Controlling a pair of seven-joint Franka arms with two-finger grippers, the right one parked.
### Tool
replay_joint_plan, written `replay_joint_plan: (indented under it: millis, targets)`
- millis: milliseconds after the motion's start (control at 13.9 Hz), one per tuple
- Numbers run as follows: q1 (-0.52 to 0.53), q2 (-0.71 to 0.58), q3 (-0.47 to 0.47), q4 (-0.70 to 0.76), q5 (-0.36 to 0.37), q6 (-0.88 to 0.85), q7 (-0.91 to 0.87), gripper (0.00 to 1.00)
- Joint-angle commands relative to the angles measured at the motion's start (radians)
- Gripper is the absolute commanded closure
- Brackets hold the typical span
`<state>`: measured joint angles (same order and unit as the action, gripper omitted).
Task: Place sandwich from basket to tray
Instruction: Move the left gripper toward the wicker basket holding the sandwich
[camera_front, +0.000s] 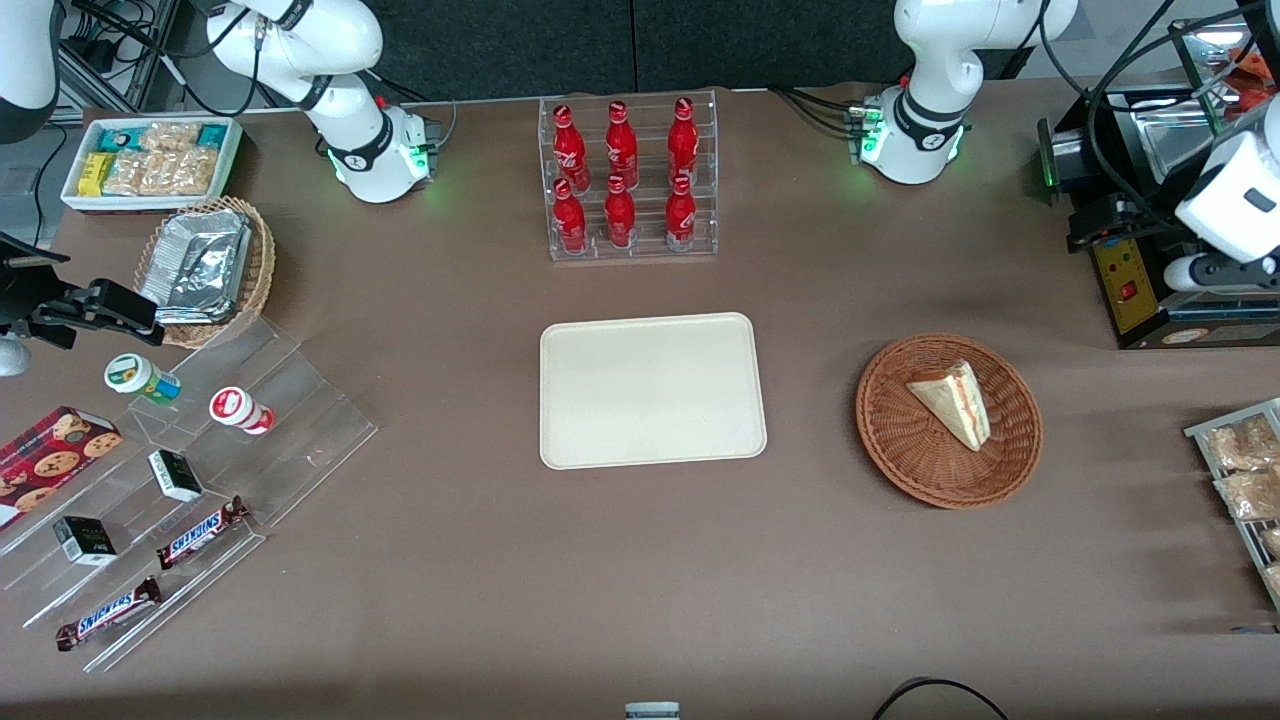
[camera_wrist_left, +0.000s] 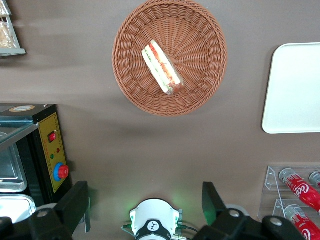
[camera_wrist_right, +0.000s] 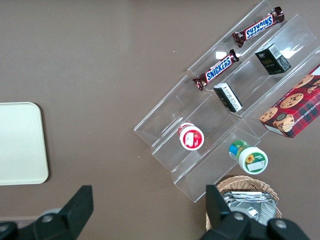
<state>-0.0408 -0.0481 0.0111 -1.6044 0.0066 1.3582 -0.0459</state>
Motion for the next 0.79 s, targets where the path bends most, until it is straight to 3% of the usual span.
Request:
replay_joint_plan:
  millis: [0,216,721]
  targets:
    - [0.015,-0.015,-0.019,0.003,0.009,0.011,0.009,0.0]
    - [0.016,-0.015,-0.017,-0.105,0.001,0.122,0.014,0.0]
    - [0.015,-0.035,-0.014,-0.495,0.009,0.562,-0.058,0.0]
